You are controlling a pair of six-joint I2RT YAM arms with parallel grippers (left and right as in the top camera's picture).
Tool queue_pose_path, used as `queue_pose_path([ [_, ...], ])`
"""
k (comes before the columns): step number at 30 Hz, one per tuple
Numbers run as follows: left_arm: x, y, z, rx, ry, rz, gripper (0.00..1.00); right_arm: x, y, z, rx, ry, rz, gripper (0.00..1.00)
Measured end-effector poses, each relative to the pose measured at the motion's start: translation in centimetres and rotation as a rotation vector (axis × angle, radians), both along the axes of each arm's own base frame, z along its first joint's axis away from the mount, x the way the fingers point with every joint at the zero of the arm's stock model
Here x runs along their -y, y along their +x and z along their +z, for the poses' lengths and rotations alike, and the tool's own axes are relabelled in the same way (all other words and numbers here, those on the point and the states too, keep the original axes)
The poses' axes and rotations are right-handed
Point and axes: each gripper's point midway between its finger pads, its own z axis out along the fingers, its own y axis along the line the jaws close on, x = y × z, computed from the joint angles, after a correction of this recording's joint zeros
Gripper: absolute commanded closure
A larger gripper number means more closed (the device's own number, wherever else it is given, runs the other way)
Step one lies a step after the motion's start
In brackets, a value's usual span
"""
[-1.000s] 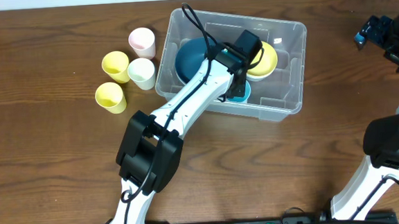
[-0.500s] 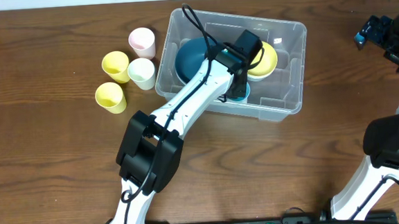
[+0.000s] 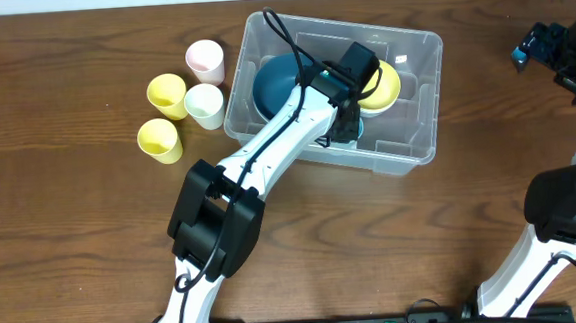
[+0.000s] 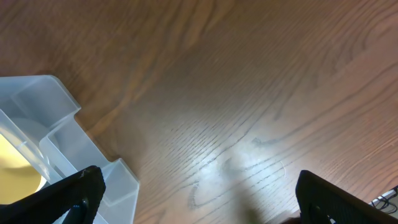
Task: Pack container
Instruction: 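Lower the light blue cup into the bin and open the left gripper, then retract the left gripper left toward the yellow cups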
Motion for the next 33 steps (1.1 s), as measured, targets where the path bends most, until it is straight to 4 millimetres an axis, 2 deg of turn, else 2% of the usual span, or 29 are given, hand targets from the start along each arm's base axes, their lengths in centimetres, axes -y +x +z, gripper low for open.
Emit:
queue_pose_path([
  [4, 0.15, -0.16, -0.02, -0.011, -0.012, 0.013, 0.89, -0.01, -0.01, 0.00, 0.000, 0.000, 0.000, 0.01],
  [6, 0.19, -0.19, -0.02, -0.012, -0.015, 0.016, 0.94, 0.00, -0.01, 0.00, 0.000, 0.000, 0.000, 0.01],
  [16, 0.22, -0.20, -0.02, -0.014, -0.017, 0.022, 0.94, 0.00, -0.01, 0.00, 0.000, 0.000, 0.000, 0.01],
  [17, 0.22, -0.21, -0.02, -0.014, -0.018, 0.023, 0.93, 0.00, -0.01, 0.00, 0.000, 0.000, 0.000, 0.01],
  [19, 0.22, -0.21, -0.02, -0.015, -0.018, 0.024, 0.83, 0.00, -0.01, 0.00, 0.000, 0.000, 0.000, 0.01],
  [23, 0.23, -0.20, -0.01, -0.015, -0.020, 0.032, 0.83, 0.00, 0.00, 0.00, 0.000, 0.000, 0.000, 0.01],
  [24, 0.23, -0.19, -0.01, -0.015, -0.020, 0.032, 0.77, 0.00, -0.01, 0.00, 0.000, 0.000, 0.000, 0.01],
  [29, 0.25, -0.21, -0.01, -0.016, -0.022, 0.032, 0.70, 0.00, -0.01, 0.00, 0.000, 0.000, 0.000, 0.01],
  [33, 0.36, -0.11, 0.02, -0.012, -0.027, 0.033, 0.69, -0.01, -0.01, 0.00, 0.000, 0.000, 0.000, 0.01],
])
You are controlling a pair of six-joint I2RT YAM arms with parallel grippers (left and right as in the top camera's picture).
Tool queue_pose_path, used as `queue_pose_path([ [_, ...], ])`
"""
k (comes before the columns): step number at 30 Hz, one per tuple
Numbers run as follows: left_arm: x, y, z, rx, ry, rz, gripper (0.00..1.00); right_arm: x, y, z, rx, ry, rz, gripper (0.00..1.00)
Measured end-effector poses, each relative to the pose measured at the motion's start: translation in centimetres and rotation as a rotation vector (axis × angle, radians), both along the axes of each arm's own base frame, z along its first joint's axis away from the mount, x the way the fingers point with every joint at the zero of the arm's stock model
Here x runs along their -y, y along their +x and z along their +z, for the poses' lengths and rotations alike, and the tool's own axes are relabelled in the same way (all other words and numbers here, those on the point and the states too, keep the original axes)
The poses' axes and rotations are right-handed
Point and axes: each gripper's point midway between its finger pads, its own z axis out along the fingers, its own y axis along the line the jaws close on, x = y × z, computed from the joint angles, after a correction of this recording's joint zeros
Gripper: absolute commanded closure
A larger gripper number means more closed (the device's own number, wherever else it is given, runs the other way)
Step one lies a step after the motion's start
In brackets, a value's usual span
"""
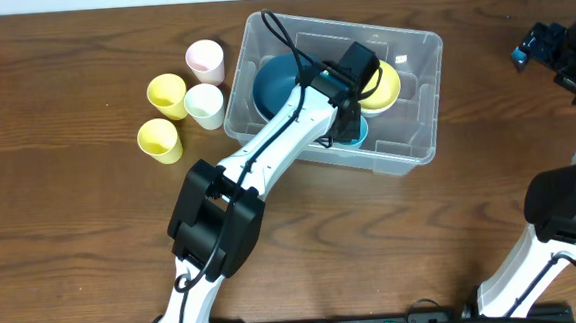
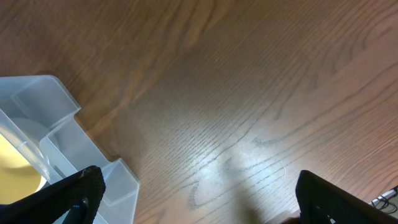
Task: Pack container
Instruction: 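Retract the left gripper left toward the yellow cups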
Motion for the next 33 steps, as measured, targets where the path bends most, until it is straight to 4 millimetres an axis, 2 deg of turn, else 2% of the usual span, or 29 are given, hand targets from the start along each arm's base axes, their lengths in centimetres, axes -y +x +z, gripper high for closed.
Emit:
queue_pose_path([
  [7, 0.2, 0.3, 0.6, 0.014, -0.011, 0.000, 0.62, 0.0, 0.0, 0.0, 0.000, -0.001, 0.000, 0.01],
  [10, 0.4, 0.4, 2.2, 0.042, -0.032, -0.008, 0.59, 0.0, 0.0, 0.0, 0.000, 0.000, 0.000, 0.01],
  [13, 0.3, 0.4, 5.4, 0.097, -0.069, -0.029, 0.50, 0.0, 0.0, 0.0, 0.000, 0.000, 0.000, 0.01],
  [15, -0.2, 0.1, 8.6, 0.152, -0.100, -0.041, 0.44, 0.0, 0.0, 0.0, 0.000, 0.000, 0.000, 0.01],
  [17, -1.4, -0.2, 12.3, 0.212, -0.119, -0.035, 0.38, 0.0, 0.0, 0.0, 0.000, 0.000, 0.000, 0.01],
  [20, -5.5, -0.6, 17.5, 0.304, -0.107, 0.021, 0.28, 0.0, 0.0, 0.0, 0.000, 0.000, 0.000, 0.01],
  [21, -7.8, -0.7, 19.2, 0.334, -0.088, 0.063, 0.27, 0.0, 0.0, 0.0, 0.000, 0.000, 0.000, 0.01],
  [24, -14.5, -0.9, 21.8, 0.376, -0.010, 0.197, 0.24, 0.0, 0.0, 0.0, 0.000, 0.000, 0.000, 0.01],
  [26, -19.7, -1.1, 22.4, 0.366, 0.059, 0.307, 0.24, 0.0, 0.0, 0.0, 0.000, 0.000, 0.000, 0.01],
  [29, -26.3, -1.1, 21.6, 0.312, 0.140, 0.468, 0.23, 0.0, 0.0, 0.0, 0.000, 0.000, 0.000, 0.01],
  [33, -32.4, -1.3, 18.8, 0.212, 0.183, 0.627, 0.24, 0.0, 0.0, 0.0, 0.000, 0.000, 0.000, 0.01],
])
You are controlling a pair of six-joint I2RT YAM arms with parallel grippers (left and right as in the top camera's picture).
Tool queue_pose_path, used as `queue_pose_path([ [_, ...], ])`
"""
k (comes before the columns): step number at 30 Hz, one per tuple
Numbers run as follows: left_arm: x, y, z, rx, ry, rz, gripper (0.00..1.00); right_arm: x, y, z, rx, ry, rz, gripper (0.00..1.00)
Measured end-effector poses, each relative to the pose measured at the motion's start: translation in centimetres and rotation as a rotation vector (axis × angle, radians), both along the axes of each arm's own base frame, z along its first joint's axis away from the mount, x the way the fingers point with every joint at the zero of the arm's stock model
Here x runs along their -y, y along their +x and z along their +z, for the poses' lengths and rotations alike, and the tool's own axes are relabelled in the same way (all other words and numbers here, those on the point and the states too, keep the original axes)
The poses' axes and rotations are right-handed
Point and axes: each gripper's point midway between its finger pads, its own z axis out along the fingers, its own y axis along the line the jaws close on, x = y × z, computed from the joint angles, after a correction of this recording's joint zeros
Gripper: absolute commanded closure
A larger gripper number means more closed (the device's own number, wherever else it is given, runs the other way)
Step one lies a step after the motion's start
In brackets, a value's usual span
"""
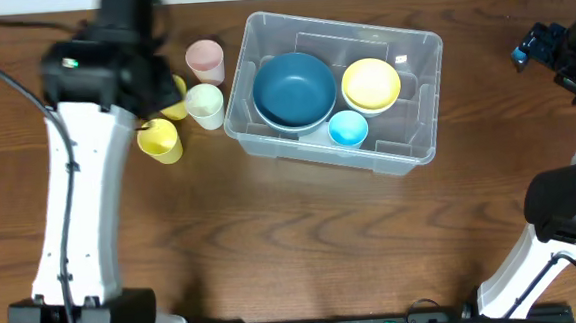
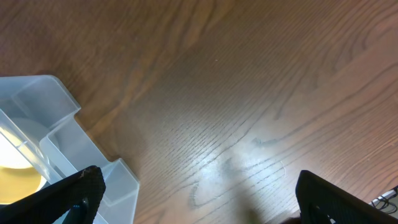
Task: Pack container
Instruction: 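Retract the left gripper left toward the yellow cups, then grasp the rim of the front yellow cup with the left gripper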
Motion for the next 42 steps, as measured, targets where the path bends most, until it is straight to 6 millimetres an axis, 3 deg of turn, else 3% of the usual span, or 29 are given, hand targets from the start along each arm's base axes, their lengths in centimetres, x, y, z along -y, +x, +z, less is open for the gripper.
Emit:
queue_pose_path([
  [4, -3.9, -1.0, -3.7, -0.100, -0.050, 0.119, 0.24, 0.0, 0.0, 0.0, 0.000, 0.000, 0.000, 0.01],
  [9, -6.6, -1.5, -8.3, -0.164, -0.091, 0.199, 0.23, 0.0, 0.0, 0.0, 0.000, 0.000, 0.000, 0.01],
  [16, -6.4, -1.0, -12.9, -0.171, -0.135, 0.174, 0.23, 0.0, 0.0, 0.0, 0.000, 0.000, 0.000, 0.01],
  [35, -5.1, 0.0, -21.3, -0.242, -0.208, 0.098, 0.24, 0.0, 0.0, 0.0, 0.000, 0.000, 0.000, 0.01],
  [37, -5.1, 0.0, -22.3, -0.266, -0.215, 0.100, 0.30, 0.0, 0.0, 0.0, 0.000, 0.000, 0.000, 0.01],
  [42, -4.9, -0.3, -24.1, -0.315, -0.225, 0.091, 0.59, 0.0, 0.0, 0.0, 0.000, 0.000, 0.000, 0.01],
])
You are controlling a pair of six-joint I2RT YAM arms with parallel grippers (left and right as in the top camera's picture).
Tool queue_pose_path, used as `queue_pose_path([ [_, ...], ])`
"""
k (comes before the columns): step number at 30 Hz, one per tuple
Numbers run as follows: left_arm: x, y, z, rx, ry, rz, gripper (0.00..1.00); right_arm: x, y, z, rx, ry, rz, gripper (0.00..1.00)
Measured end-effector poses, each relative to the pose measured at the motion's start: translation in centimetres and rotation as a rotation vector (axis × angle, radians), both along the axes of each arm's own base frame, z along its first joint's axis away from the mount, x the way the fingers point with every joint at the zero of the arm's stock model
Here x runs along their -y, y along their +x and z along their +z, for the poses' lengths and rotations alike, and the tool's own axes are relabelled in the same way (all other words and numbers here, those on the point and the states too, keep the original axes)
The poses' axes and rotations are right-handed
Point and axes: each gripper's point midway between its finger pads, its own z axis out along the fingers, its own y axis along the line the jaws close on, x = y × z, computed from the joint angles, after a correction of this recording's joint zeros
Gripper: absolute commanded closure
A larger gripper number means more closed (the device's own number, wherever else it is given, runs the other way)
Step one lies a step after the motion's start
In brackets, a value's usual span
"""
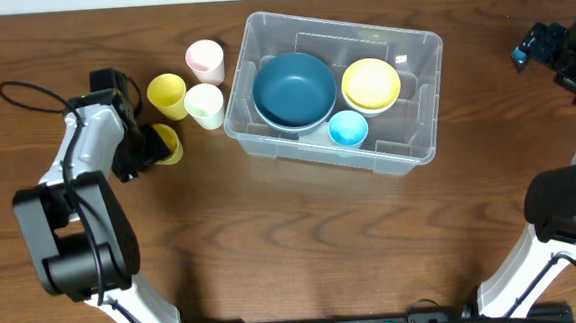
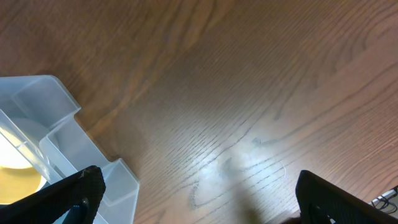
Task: Pack container
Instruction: 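Grasp the rim of the front yellow cup with the left gripper, then carry the yellow cup right over the light blue cup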
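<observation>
The clear plastic container holds a large dark blue bowl, a yellow bowl and a small light blue bowl. To its left on the table stand a pink cup, a yellow cup and a white cup. A second yellow cup is partly covered by my left gripper, which is low against its left side; the jaws are hidden. My right gripper is open and empty above bare table, right of the container's corner.
The wooden table stretches in front of the container. My left arm lies along the table's left side. The right arm stays at the far right edge.
My left arm was high over the cups at the upper left. Now it is low, with its gripper against the lower yellow cup. The right arm has not moved.
My left gripper was down inside the container over the small light blue bowl at the first two moments. Then the arm was out of the container and above the cups, the bowl left inside. Now the gripper is at the lower yellow cup.
</observation>
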Motion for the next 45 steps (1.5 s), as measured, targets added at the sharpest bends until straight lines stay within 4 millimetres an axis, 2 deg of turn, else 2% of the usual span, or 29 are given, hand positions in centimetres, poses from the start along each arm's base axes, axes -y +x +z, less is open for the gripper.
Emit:
queue_pose_path([
  [3, 0.0, 0.1, 0.0, 0.004, 0.001, 0.002, 0.78, 0.0, 0.0, 0.0, 0.000, 0.000, 0.000, 0.01],
  [5, 0.0, 0.1, 0.0, 0.003, 0.001, -0.003, 0.81, 0.0, 0.0, 0.0, 0.000, 0.000, 0.000, 0.01],
  [8, 0.0, 0.0, 0.3, 0.005, -0.001, -0.002, 0.93, 0.0, 0.0, 0.0, 0.000, 0.000, 0.000, 0.01],
  [13, 0.1, -0.4, 2.3, 0.027, 0.003, -0.006, 0.94, 0.0, 0.0, 0.0, 0.000, 0.000, 0.000, 0.01],
  [17, 0.1, -0.3, 5.5, 0.104, 0.017, -0.006, 0.94, 0.0, 0.0, 0.0, 0.000, 0.000, 0.000, 0.01],
  [21, 0.1, -0.4, 10.1, 0.223, 0.038, -0.003, 0.94, 0.0, 0.0, 0.0, 0.000, 0.000, 0.000, 0.01],
  [24, 1.1, -0.6, 14.3, 0.347, 0.036, -0.022, 0.94, 0.0, 0.0, 0.0, 0.000, 0.000, 0.000, 0.01],
  [28, 5.2, -1.1, 20.6, 0.549, 0.005, -0.127, 0.94, 0.0, 0.0, 0.0, 0.000, 0.000, 0.000, 0.01],
  [35, 17.8, -3.0, 33.3, 0.893, -0.097, -0.481, 0.94, 0.0, 0.0, 0.0, 0.000, 0.000, 0.000, 0.01],
  [38, 21.5, -4.2, 37.4, 0.986, -0.102, -0.572, 0.94, 0.0, 0.0, 0.0, 0.000, 0.000, 0.000, 0.01],
  [40, 23.6, -4.7, 39.3, 1.028, -0.099, -0.615, 0.94, 0.0, 0.0, 0.0, 0.000, 0.000, 0.000, 0.01],
  [42, 25.4, -4.5, 40.0, 1.042, -0.096, -0.645, 0.95, 0.0, 0.0, 0.0, 0.000, 0.000, 0.000, 0.01],
  [45, 27.8, -3.1, 38.0, 0.987, -0.068, -0.681, 0.94, 0.0, 0.0, 0.0, 0.000, 0.000, 0.000, 0.01],
])
